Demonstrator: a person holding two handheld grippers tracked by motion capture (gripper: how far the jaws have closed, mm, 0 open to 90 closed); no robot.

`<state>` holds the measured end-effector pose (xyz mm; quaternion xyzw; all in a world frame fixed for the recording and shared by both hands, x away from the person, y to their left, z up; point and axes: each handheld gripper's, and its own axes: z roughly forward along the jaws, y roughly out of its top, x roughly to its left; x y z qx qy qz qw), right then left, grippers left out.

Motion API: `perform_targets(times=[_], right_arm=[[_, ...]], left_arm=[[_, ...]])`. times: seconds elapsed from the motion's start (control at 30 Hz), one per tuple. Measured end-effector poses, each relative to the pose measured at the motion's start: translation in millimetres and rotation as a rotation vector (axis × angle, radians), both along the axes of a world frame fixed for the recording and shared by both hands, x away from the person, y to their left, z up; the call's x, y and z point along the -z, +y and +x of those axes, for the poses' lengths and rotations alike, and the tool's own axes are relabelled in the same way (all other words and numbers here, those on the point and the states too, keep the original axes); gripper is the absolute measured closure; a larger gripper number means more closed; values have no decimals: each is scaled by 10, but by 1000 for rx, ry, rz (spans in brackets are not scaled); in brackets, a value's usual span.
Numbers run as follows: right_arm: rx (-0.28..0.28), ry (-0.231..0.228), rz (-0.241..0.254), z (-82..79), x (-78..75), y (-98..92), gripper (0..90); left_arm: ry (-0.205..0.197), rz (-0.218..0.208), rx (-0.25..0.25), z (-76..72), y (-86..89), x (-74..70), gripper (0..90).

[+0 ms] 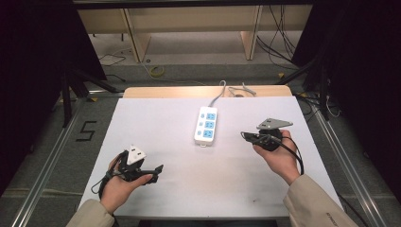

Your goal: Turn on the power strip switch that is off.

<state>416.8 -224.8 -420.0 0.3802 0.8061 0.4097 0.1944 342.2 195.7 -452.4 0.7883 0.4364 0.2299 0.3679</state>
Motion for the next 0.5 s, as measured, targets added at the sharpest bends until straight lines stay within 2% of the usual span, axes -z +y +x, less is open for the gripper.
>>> perform_targets(times=[0.5], right_arm=[[-12, 12, -16, 143, 5, 147, 900]], left_arm=[[0, -1, 0, 1, -3, 2, 145]])
